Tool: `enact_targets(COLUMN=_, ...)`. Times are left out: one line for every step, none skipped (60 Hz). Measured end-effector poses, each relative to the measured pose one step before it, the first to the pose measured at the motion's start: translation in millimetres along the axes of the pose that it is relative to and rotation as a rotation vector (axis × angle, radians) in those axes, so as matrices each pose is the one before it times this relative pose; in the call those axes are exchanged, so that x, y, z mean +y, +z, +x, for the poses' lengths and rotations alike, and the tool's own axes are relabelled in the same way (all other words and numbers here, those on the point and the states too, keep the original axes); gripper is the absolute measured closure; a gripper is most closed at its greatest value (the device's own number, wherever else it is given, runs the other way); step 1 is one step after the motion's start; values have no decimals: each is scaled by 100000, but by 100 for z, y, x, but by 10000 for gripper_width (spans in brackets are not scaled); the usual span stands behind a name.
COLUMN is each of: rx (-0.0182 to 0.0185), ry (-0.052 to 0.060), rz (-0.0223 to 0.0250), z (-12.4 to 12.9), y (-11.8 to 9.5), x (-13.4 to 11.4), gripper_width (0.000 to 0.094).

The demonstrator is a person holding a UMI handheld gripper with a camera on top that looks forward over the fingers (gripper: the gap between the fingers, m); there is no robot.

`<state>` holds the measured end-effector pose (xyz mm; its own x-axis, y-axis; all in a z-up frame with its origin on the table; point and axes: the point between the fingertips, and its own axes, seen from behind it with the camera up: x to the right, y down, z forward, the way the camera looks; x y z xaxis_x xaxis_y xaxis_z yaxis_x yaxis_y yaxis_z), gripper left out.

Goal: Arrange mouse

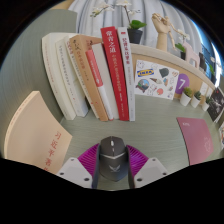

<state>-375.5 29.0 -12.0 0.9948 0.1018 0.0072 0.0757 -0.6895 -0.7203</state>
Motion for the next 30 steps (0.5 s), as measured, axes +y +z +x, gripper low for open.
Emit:
enact_targets(rx=463, ry=-17, rz=-509, z=102, y=19, x=21, gripper_width=526)
enact_targets(rx=321, ry=198, rz=-480, z=40, y=9, x=-2, gripper_width=545)
enact_targets(rx=147, ry=-101, rz=-141, z=8, y=31, x=-19, gripper_width=550)
enact_targets(rx=152, ry=-210, rz=-340, z=21, y=-22, x=20, gripper_width=569)
enact_targets(rx=-70, ry=-177, rz=-153, z=13, y=-5, x=28, gripper_width=572)
enact_targets(rx=-67, ry=461, rz=-24, z=26, y=4, x=-9, gripper_width=576)
enact_targets(rx=-119, ry=814, rz=-68, z=22, y=18, x=3, gripper_width=578)
enact_targets(rx=-130, ry=445, rz=-281, z=52, y=-19, x=48, gripper_width=578)
enact_targets(rx=-327, ry=165, rz=-95, z=-13, y=1, x=-20, gripper_width=578)
enact_targets(rx=-324, ry=-284, rz=-250, z=-3, y=10, x=19, gripper_width=579)
enact_targets(rx=-337, ry=-282, rz=-87, z=-37, y=-32, x=-47, gripper_width=630)
enact_targets(rx=-683, ry=-850, rz=471, z=-150, y=-49, x=-165, gripper_width=652)
enact_targets(rx=-1294, ry=-946, rz=-539, z=-159, y=-42, x=167, gripper_width=653)
enact_targets(rx=-698, ry=-97, rz=-126, z=10, y=-82, x=10, gripper_width=653)
enact_targets(rx=-1183, ry=1026, rz=284, z=-104, y=-70, x=-106, gripper_width=653)
enact_targets(rx=-1840, ry=1726, rz=-5, z=-168, y=-141, x=-56, gripper_width=655)
enact_targets(rx=-1294, ry=1904, rz=62, z=-39, y=-118, x=-34, gripper_width=654)
enact_targets(rx=-393, ry=995, rz=98, z=181, y=-179, x=-74, gripper_width=654)
enact_targets(rx=92, ry=-565, rz=272, z=276, y=-306, x=-150, gripper_width=653)
enact_targets(rx=-43, ry=-1486, rz=431, z=291, y=-380, x=-235, gripper_width=654)
enact_targets(rx=-153, ry=-1425, rz=624, z=305, y=-466, x=-351, gripper_width=654)
enact_targets(rx=-140, ry=-603, rz=681, z=331, y=-529, x=-437, gripper_width=653)
enact_targets(rx=-404, ry=-2, rz=904, z=305, y=-581, x=-537, gripper_width=653)
enact_targets(rx=-778, ry=237, rz=1319, z=174, y=-632, x=-697, gripper_width=654)
enact_targets(rx=-1152, ry=-366, rz=2097, z=317, y=-718, x=-844, gripper_width=652)
enact_targets(rx=-675, ry=-34, rz=1779, z=374, y=-803, x=-825, gripper_width=652)
enact_targets(rx=-255, ry=-245, rz=1632, z=524, y=-809, x=-869, gripper_width=653)
enact_targets(rx=-65, ry=-372, rz=1384, z=602, y=-819, x=-853, gripper_width=653)
enact_targets(rx=-82, ry=-609, rz=1364, z=590, y=-828, x=-890, gripper_width=652)
enact_targets(rx=-212, ry=-814, rz=1661, z=593, y=-851, x=-1002, gripper_width=653)
